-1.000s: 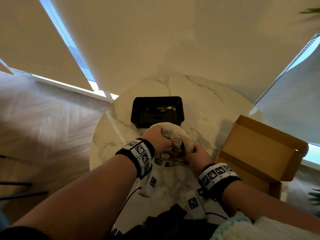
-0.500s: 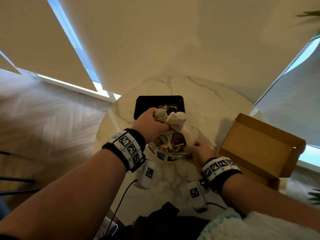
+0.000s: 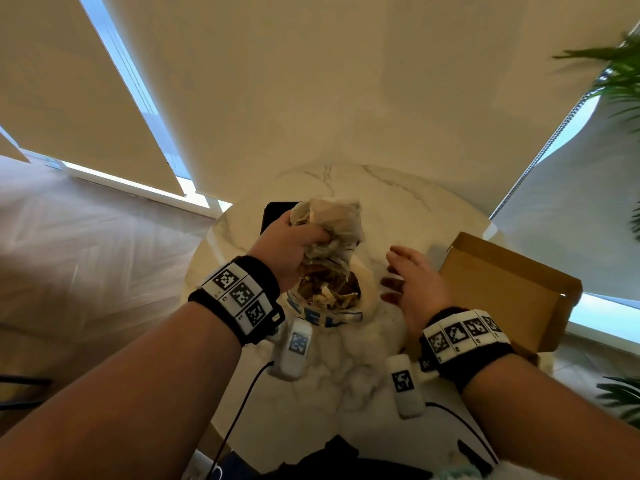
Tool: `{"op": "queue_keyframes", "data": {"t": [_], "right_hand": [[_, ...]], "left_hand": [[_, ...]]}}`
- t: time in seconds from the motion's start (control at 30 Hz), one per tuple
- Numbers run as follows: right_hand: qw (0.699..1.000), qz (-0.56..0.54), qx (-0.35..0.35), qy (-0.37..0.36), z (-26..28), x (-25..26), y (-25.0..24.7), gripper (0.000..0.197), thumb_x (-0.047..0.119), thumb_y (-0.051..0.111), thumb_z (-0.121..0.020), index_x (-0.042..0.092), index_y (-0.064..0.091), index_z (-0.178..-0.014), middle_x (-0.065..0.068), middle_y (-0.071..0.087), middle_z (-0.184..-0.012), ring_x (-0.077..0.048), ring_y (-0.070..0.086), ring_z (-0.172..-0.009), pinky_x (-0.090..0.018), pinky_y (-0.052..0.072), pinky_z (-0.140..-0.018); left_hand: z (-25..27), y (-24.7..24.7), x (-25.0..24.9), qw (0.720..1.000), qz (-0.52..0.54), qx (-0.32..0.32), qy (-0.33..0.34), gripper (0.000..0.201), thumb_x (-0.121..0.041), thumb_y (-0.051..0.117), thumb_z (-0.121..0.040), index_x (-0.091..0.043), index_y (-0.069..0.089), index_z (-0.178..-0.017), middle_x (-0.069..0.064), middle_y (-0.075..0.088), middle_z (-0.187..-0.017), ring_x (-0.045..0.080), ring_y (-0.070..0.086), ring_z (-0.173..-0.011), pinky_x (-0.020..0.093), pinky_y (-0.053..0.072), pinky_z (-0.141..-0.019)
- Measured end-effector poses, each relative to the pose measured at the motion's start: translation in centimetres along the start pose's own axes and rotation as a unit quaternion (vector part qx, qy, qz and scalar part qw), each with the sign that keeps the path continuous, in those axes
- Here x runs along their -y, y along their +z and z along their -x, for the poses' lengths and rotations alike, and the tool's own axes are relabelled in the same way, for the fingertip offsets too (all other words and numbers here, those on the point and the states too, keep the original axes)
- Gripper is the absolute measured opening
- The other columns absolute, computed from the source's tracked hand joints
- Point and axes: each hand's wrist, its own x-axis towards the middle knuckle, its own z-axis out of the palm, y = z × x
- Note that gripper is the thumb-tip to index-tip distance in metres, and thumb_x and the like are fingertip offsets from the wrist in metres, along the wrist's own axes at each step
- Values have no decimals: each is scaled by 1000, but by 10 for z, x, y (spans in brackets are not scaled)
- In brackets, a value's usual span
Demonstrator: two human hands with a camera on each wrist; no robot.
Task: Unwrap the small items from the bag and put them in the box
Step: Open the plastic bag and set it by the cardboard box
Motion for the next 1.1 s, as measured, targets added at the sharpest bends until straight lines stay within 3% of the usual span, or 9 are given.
{"op": "queue_keyframes", "data": {"t": [0.1, 0.2, 0.33, 0.5, 0.6, 0.77, 0.83, 0.93, 1.1], "right_hand": [[993, -74, 86, -33, 27, 38, 10, 36, 45, 62, -93, 38, 60, -128, -3, 59, -125, -33, 65, -107, -50, 59, -84], [986, -66, 145, -42, 43, 63, 19, 41, 44, 64, -91, 27, 63, -129, -8, 70, -118, -37, 70, -104, -55, 58, -89], [990, -14, 117, -74, 46, 73, 23, 16, 18, 64, -97, 11, 72, -109, -12, 77, -100, -34, 73, -98, -56, 57, -91], [987, 15, 123, -98, 44, 69, 16, 16, 9, 62, -95, 9, 75, -106, -16, 77, -101, -32, 74, -97, -49, 57, -93], [986, 13, 122, -112, 46, 63, 15, 19, 5, 60, -96, 12, 75, -104, -14, 77, -99, -31, 74, -96, -43, 59, -88], [993, 10, 74, -94, 38, 52, -16, 20, 30, 60, -99, 26, 72, -115, -4, 75, -109, -23, 72, -98, -36, 58, -76], [998, 0, 33, -62, 34, 40, -42, 20, 27, 59, -100, 21, 72, -114, -8, 74, -110, -23, 71, -94, -37, 56, -74], [991, 132, -9, -8, 33, 5, -74, 15, 23, 61, -98, 19, 72, -107, -4, 75, -98, -17, 67, -83, -33, 53, -73], [915, 394, 47, 67, 36, -46, -96, 17, 32, 73, -89, 27, 75, -105, 11, 69, -88, -8, 62, -82, -24, 46, -68]], "left_hand": [[-1, 10, -1, 1000, 13, 15, -2, 33, 6, 56, -88, -9, 67, -115, 24, 71, -110, 43, 70, -101, 44, 59, -77], [-1, 23, 0, 999, 22, 37, -2, 51, 0, 61, -79, -4, 61, -129, 31, 66, -122, 49, 66, -110, 57, 56, -91], [1, 34, 1, 997, 18, 71, -4, 37, 7, 53, -90, 2, 62, -126, 37, 63, -122, 52, 64, -111, 53, 58, -91], [4, 41, 0, 994, -15, 98, -42, 42, -8, 62, -87, 2, 60, -128, 38, 62, -121, 46, 64, -104, 58, 51, -99], [4, 46, 4, 995, -1, 93, -41, 47, -20, 70, -86, 3, 60, -127, 29, 64, -111, 41, 64, -97, 48, 54, -86], [0, 48, 16, 996, 53, 42, -66, 29, -18, 53, -102, -3, 66, -123, 20, 74, -110, 30, 74, -89, 37, 61, -69], [-4, 44, 16, 995, 67, 41, -67, 28, -18, 51, -103, -4, 68, -121, 16, 75, -107, 26, 75, -85, 35, 60, -66], [-10, 34, 7, 996, 51, 52, -47, 29, -20, 48, -104, -4, 70, -115, 17, 74, -108, 24, 72, -80, 33, 60, -68], [-25, 15, -35, 998, -17, 56, 17, 24, -22, 47, -104, -13, 70, -103, 7, 72, -96, 21, 67, -84, 32, 60, -73]]}}
